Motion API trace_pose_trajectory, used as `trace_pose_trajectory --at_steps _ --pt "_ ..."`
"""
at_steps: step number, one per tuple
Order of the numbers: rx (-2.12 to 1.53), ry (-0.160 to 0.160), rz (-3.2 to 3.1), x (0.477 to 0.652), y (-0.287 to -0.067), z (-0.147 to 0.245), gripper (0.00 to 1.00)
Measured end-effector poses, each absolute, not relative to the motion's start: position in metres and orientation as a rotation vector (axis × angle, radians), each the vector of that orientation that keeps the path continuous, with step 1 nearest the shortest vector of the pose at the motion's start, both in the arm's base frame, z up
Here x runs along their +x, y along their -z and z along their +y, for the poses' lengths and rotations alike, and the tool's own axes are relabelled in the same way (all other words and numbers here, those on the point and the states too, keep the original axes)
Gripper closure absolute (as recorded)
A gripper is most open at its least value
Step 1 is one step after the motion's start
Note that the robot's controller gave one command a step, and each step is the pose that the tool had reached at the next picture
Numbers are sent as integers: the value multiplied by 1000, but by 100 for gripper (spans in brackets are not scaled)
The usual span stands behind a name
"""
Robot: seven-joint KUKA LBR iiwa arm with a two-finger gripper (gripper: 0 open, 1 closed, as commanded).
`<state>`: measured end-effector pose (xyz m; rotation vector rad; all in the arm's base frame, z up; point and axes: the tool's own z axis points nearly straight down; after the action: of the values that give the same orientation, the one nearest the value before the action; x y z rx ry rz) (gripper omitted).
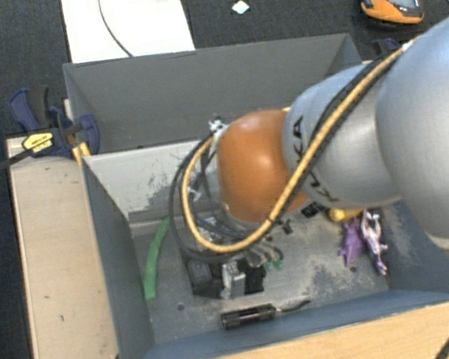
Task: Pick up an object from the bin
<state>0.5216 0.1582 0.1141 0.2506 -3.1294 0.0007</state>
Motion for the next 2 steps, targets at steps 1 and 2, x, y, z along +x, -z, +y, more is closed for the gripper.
trace_pose_trajectory --at_steps 1,2 --pt "76 0 -3162 522 -71 151 0" --pt "-91 9 -3153 516 -72 140 100"
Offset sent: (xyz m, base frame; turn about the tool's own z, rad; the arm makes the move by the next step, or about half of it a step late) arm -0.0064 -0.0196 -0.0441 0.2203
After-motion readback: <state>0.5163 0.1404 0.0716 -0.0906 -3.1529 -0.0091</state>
